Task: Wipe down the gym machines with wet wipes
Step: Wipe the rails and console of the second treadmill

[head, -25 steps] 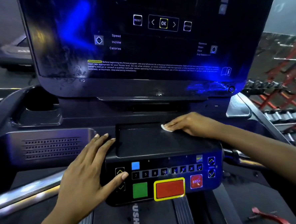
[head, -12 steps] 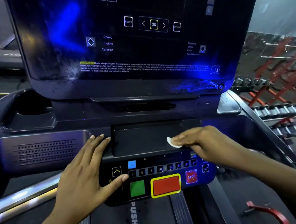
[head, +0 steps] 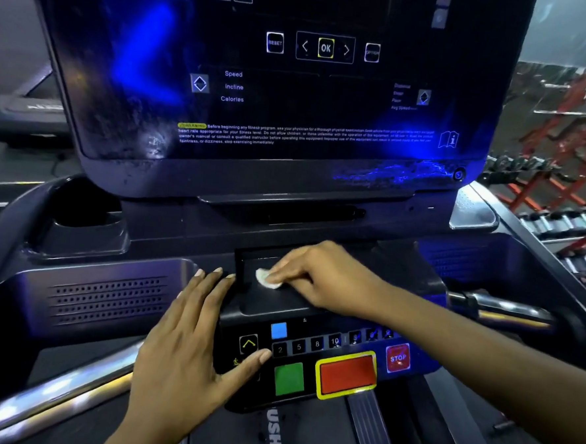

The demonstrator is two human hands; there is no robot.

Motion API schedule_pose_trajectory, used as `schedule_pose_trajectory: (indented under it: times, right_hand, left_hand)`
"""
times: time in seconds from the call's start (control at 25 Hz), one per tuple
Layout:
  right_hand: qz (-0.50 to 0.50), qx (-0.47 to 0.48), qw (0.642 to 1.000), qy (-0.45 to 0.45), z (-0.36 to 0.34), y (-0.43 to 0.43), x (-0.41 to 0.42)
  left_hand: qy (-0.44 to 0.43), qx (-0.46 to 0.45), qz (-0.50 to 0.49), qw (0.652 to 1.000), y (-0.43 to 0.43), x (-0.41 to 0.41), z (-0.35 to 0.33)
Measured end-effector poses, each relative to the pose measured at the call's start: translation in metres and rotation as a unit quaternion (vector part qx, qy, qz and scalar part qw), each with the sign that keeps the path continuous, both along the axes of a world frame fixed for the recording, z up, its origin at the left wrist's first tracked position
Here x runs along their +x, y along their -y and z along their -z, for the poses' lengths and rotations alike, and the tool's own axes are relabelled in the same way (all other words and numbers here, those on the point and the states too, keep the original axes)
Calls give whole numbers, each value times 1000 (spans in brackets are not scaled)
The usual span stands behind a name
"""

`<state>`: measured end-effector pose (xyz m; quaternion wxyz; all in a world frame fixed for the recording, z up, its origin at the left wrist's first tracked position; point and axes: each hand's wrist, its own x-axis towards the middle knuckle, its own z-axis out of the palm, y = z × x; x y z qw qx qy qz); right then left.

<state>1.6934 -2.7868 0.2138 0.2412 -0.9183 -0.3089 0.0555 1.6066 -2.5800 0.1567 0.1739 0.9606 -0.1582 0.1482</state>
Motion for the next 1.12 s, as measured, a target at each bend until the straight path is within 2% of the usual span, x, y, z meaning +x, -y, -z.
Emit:
schedule_pose_trajectory:
  times: [0.04, 0.12, 0.2, 0.36, 0.56, 0.6, 0.68, 0.76, 0.84, 0.88, 0.96, 1.12]
  right_hand:
    - [-24, 15, 1000, -11, -3, -5, 1]
    - [2, 16, 1000, -18, 1, -12, 19]
    - [26, -10, 999, -24, 13, -22, 41]
    - [-8, -55, 998, -7, 23, -46, 40]
    - [-89, 24, 996, 21, -1, -21, 0]
    - [-101, 49, 992, 57, 0, -17, 1]
    - [-105, 72, 971, 203, 4, -18, 21]
    - [-141, 30, 929, 340, 6, -26, 46]
    - [-215, -28, 876, 430, 8, -30, 64]
    - [-237, -52, 858, 452, 7, -28, 69]
    - [-245, -80, 847, 466, 6, -12, 76]
    - [-212, -107, 873, 426, 9, 49, 73]
  left_hand:
    - [-1, 3, -1, 1000, 0, 0, 0]
    - [-2, 10, -3, 1000, 1, 0, -1]
    - [-2, 13, -4, 1000, 2, 0, -2]
    - [-4, 11, -5, 1000, 2, 2, -1]
    - [-4, 4, -2, 1000, 2, 1, 1]
    - [-3, 4, -4, 1000, 3, 2, 1]
    - [-4, 9, -6, 1000, 2, 1, 1]
    - [0, 11, -10, 1000, 3, 0, 1]
    - [3, 13, -9, 1000, 3, 0, 3]
    - [5, 12, -9, 1000, 3, 0, 3]
    - [10, 11, -10, 1000, 4, 1, 4]
    - [10, 16, -12, 1000, 2, 2, 4]
